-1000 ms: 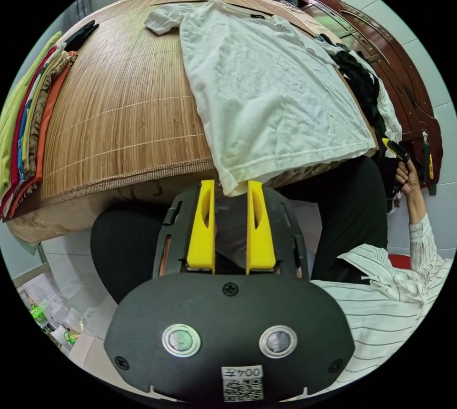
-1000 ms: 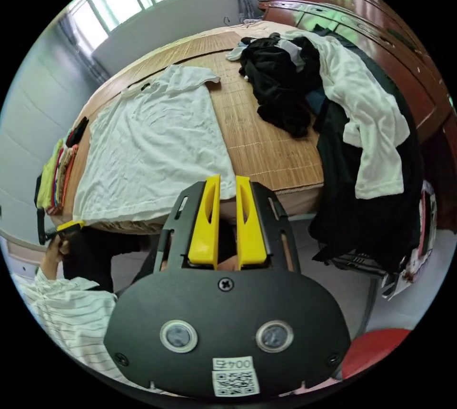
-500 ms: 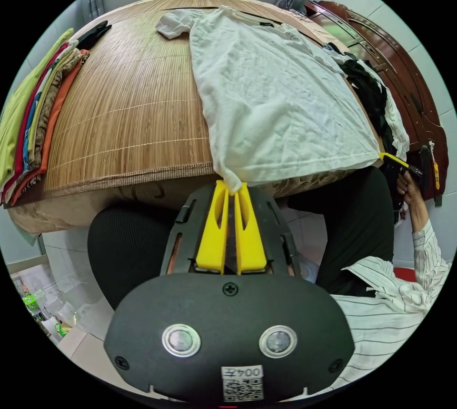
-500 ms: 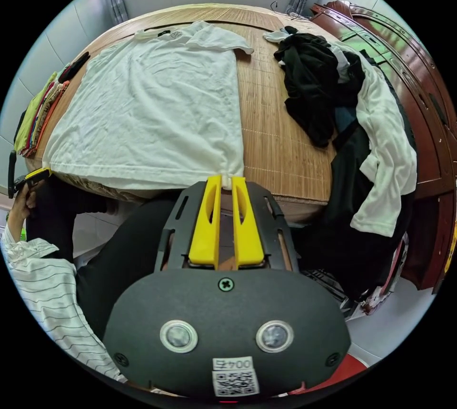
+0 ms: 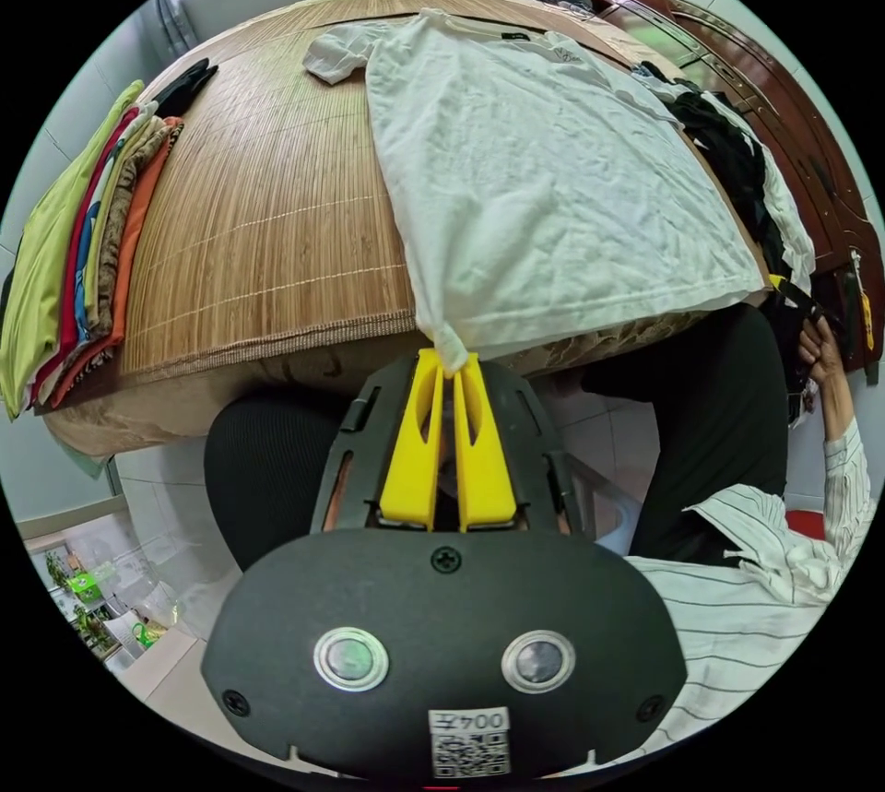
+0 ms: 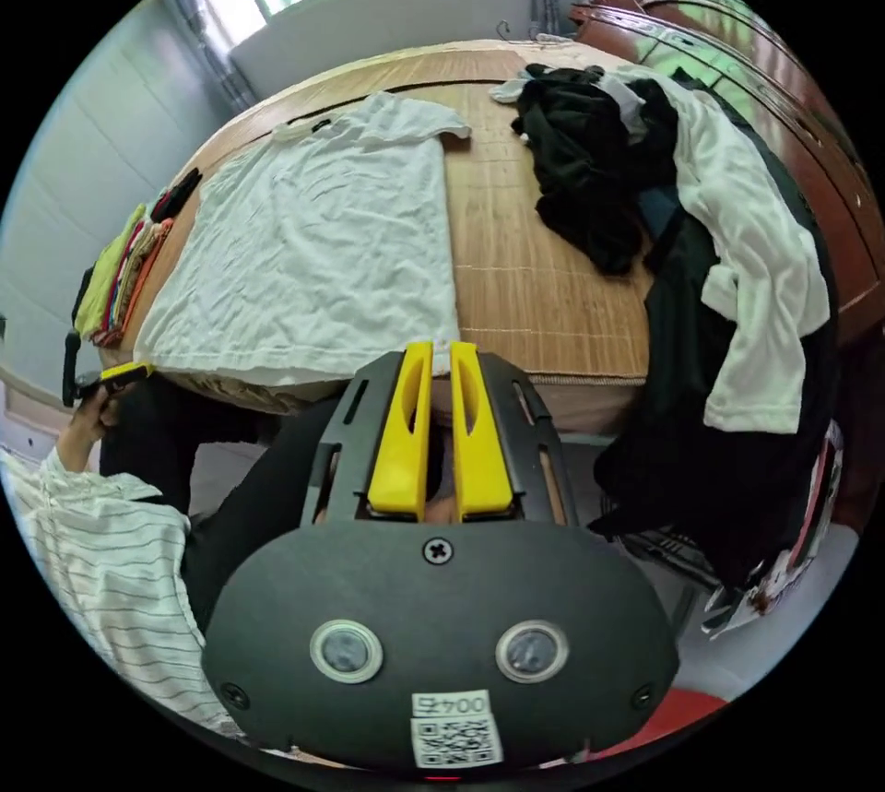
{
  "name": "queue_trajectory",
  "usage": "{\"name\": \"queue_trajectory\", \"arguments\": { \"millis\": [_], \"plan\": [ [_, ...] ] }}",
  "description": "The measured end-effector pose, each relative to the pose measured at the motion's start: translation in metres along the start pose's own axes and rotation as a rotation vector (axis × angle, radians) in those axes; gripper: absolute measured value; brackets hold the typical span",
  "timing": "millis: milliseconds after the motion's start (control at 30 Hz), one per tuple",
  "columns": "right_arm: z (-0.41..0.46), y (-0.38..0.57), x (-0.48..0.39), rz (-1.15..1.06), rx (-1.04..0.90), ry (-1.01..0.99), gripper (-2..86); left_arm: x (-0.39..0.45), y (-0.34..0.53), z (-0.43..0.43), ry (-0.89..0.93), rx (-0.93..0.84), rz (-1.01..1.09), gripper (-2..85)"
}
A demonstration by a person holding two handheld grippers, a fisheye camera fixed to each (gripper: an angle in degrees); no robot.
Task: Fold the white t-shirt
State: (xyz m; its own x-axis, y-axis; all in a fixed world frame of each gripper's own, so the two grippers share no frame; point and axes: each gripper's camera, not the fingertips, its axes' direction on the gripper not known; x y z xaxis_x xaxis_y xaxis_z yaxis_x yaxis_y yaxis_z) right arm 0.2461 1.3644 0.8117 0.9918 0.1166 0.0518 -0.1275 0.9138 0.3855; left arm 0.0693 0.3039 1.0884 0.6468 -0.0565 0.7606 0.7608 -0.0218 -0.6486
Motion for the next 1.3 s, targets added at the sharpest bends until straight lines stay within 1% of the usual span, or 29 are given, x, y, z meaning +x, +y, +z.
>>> {"name": "queue_trajectory", "arguments": {
  "millis": [33, 133, 267, 333, 467, 567, 667, 700, 733, 767, 833, 867, 933, 1000, 1067, 1133, 1167, 1200, 1233, 1267, 1300],
  "plan": [
    [0.005, -0.002, -0.017, -0.063, -0.021, 0.056, 5.4, 0.003, 0.0, 0.001, -0.003, -0.002, 0.001, 2.3],
    [0.026, -0.007, -0.039, -0.156, -0.096, 0.168, 7.2, 0.014, 0.002, 0.002, -0.004, -0.006, 0.0, 2.3],
    [0.032, -0.01, -0.035, -0.141, -0.107, 0.161, 6.5, 0.025, 0.006, 0.002, 0.009, -0.005, -0.01, 2.3],
    [0.031, -0.011, -0.031, -0.134, -0.108, 0.168, 4.0, 0.03, 0.009, 0.003, 0.016, -0.003, -0.016, 2.3],
    [0.02, -0.014, -0.024, -0.126, -0.105, 0.173, 2.4, 0.047, 0.011, 0.008, 0.005, -0.008, -0.011, 2.2],
    [0.002, -0.017, -0.003, -0.051, -0.07, 0.116, 1.4, 0.062, 0.013, 0.012, -0.02, -0.011, 0.002, 2.2],
    [-0.017, -0.019, 0.034, 0.084, -0.009, 0.005, 0.1, 0.078, 0.014, 0.016, -0.042, -0.015, 0.019, 2.1],
    [-0.023, -0.018, 0.051, 0.162, 0.018, -0.025, -0.3, 0.083, 0.015, 0.019, -0.053, -0.02, 0.021, 2.1],
    [-0.024, -0.016, 0.066, 0.222, 0.021, 0.015, -0.3, 0.086, 0.015, 0.021, -0.063, -0.026, 0.021, 2.1],
    [-0.022, -0.015, 0.073, 0.236, 0.009, 0.035, -0.3, 0.09, 0.015, 0.025, -0.069, -0.031, 0.021, 2.1],
    [-0.005, -0.008, 0.094, 0.263, -0.074, 0.035, 0.3, 0.095, 0.014, 0.029, -0.065, -0.038, 0.018, 2.1],
    [-0.003, -0.007, 0.095, 0.257, -0.083, 0.015, 0.7, 0.1, 0.013, 0.031, -0.069, -0.042, 0.024, 2.1],
    [-0.006, -0.006, 0.081, 0.17, -0.041, -0.045, 4.7, 0.109, 0.014, 0.034, -0.087, -0.045, 0.041, 2.1],
    [-0.005, -0.013, 0.064, 0.109, -0.036, -0.014, 8.1, 0.119, 0.016, 0.04, -0.105, -0.042, 0.053, 2.1],
    [0.001, -0.021, 0.056, 0.088, -0.046, -0.016, 9.3, 0.123, 0.016, 0.046, -0.107, -0.042, 0.055, 2.1],
    [0.009, -0.031, 0.054, 0.098, -0.046, -0.08, 10.4, 0.123, 0.016, 0.051, -0.099, -0.042, 0.049, 2.0],
    [0.011, -0.034, 0.053, 0.097, -0.053, -0.077, 10.3, 0.122, 0.016, 0.054, -0.091, -0.042, 0.045, 2.0],
    [0.017, -0.038, 0.05, 0.087, -0.077, -0.056, 8.1, 0.121, 0.016, 0.057, -0.085, -0.041, 0.04, 2.0],
    [0.021, -0.041, 0.046, 0.066, -0.098, -0.009, 4.0, 0.12, 0.017, 0.058, -0.082, -0.04, 0.039, 1.9],
    [0.021, -0.042, 0.043, 0.052, -0.099, 0.04, 3.3, 0.119, 0.017, 0.062, -0.078, -0.04, 0.04, 1.9],
    [0.021, -0.045, 0.037, 0.0, -0.105, 0.153, 2.0, 0.118, 0.017, 0.066, -0.079, -0.041, 0.038, 1.8]
  ]
}}
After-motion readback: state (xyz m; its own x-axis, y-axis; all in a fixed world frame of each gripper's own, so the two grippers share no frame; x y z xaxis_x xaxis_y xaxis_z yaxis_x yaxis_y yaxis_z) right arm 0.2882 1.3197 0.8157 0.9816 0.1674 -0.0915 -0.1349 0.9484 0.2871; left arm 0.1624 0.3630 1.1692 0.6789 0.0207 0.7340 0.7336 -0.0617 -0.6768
